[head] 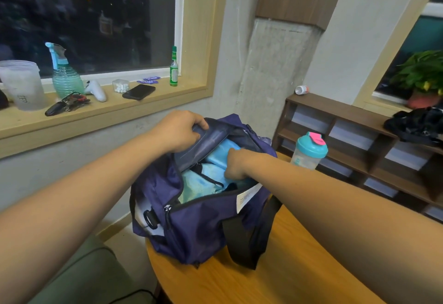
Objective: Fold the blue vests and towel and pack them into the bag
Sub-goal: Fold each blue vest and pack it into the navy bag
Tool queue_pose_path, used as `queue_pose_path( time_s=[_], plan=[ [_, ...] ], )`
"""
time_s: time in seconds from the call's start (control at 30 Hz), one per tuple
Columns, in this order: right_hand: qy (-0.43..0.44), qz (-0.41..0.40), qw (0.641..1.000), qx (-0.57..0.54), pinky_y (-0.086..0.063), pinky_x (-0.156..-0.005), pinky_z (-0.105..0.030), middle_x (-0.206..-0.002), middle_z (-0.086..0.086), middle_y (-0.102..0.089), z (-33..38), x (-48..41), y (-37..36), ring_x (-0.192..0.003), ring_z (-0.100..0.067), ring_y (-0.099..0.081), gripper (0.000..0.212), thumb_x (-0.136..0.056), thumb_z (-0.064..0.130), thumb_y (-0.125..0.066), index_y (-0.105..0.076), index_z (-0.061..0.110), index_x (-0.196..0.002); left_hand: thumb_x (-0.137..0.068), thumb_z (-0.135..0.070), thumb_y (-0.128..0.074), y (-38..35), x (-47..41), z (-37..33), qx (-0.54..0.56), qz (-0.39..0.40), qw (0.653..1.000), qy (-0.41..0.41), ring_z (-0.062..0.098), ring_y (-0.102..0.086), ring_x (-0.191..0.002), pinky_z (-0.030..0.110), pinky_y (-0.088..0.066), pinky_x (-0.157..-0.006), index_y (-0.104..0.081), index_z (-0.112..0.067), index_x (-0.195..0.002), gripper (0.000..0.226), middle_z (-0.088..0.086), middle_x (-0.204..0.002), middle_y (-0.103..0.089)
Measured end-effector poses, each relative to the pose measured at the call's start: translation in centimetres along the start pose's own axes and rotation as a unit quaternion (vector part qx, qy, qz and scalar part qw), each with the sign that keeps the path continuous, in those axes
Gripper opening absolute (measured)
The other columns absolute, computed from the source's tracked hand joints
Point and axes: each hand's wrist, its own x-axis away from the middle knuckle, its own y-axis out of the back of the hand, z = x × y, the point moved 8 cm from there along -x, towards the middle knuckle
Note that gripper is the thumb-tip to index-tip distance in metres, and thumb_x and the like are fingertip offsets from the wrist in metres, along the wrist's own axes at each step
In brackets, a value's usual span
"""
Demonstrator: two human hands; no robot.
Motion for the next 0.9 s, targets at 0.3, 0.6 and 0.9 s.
queue_pose_path(
  time_s=[0.3, 0.6, 0.9],
  plan=[
    [0.124, -0.257, 0.95, -0.13, -0.045, -0.082, -0.036, -0.118, 0.0, -0.068, -3.0, 12.0, 6.4, -0.109, -0.023, -0.062, 0.037, -0.102, 0.044, -0.058, -0.061, 0.025, -0.133, -0.094, -0.022, -0.07, 2.0, 1.2, -5.5, 0.041, -0.019, 0.998, -0.041, 0.015, -0.064, -0.092, 0.025, -0.038, -0.076, -0.077, -0.028, -0.112, 0.02, -0.007, -0.097, -0.065],
    [0.038, -0.301, 0.933, -0.192, -0.055, -0.095, -0.032, -0.12, 0.01, -0.073, -14.6, 27.9, 1.1, -0.109, -0.006, -0.067, 0.037, -0.103, 0.049, -0.062, -0.064, 0.031, -0.135, -0.093, -0.032, -0.076, -2.7, 3.4, -18.6, 0.18, 0.052, 0.976, -0.112, 0.011, -0.073, -0.096, 0.035, -0.057, -0.094, -0.077, -0.027, -0.111, 0.018, -0.009, -0.104, -0.077],
    [-0.1, -0.298, 0.926, -0.209, -0.054, -0.088, -0.024, -0.108, 0.018, -0.072, -24.4, 41.2, -9.0, -0.099, 0.002, -0.065, 0.034, -0.102, 0.05, -0.062, -0.065, 0.035, -0.133, -0.1, -0.029, -0.072, -12.9, 9.8, -36.0, 0.198, 0.133, 0.942, -0.237, 0.001, -0.063, -0.099, 0.013, -0.051, -0.081, -0.073, -0.028, -0.121, 0.021, -0.012, -0.112, -0.071]
  ],
)
